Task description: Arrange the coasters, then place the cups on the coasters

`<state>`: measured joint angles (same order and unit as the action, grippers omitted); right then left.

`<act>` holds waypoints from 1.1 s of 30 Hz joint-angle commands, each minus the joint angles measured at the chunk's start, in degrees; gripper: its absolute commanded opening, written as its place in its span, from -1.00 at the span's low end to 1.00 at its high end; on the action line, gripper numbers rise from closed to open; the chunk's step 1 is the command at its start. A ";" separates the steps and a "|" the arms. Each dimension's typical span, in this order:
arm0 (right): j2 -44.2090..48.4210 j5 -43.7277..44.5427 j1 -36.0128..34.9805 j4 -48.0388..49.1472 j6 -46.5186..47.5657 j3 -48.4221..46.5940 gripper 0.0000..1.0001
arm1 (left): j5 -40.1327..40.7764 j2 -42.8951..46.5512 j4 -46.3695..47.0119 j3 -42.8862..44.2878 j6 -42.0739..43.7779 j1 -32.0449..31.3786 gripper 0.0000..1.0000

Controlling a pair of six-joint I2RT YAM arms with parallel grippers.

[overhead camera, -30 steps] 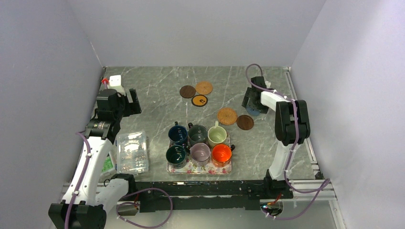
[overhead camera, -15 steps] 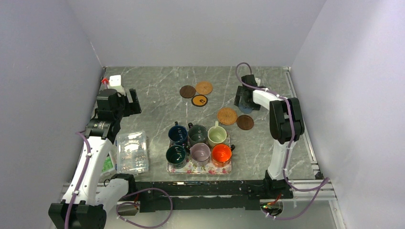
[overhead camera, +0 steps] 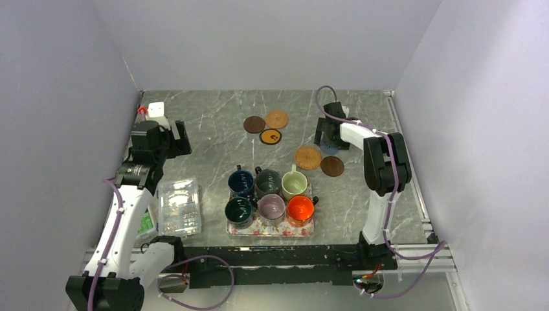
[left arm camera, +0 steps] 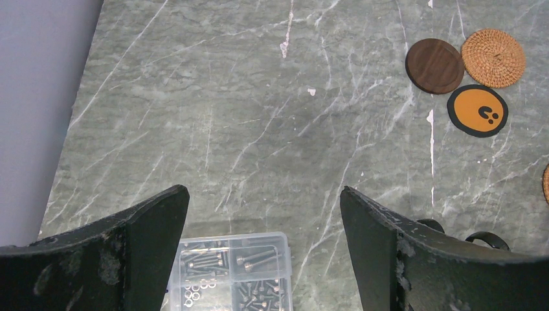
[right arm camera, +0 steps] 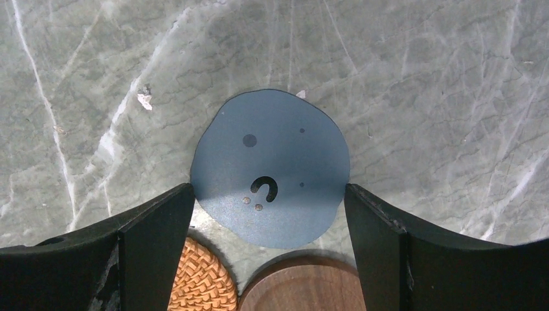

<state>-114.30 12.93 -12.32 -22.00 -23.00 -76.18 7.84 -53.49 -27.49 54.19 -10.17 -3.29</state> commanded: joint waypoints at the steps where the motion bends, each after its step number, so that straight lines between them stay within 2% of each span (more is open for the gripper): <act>1: -0.20 -1.77 -1.45 -5.16 1.72 1.39 0.76 | 0.48 0.17 1.29 0.08 0.15 0.21 0.87; 16: 0.23 -1.74 -2.02 -5.08 1.86 0.56 0.82 | -0.15 0.55 1.46 -0.05 0.02 0.21 0.87; 25: 1.15 -0.53 -2.09 -6.11 2.77 -2.75 0.98 | -0.40 0.67 1.53 -0.14 -0.03 0.20 0.87; 33: 3.93 1.29 -2.10 -7.34 4.53 -7.04 0.99 | -0.26 0.76 1.64 -0.23 0.04 0.21 0.87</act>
<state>-114.21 12.34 -14.11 -27.90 -20.21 -79.46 7.79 -53.47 -27.44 54.19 -10.17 -3.29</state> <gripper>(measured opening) 0.994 0.935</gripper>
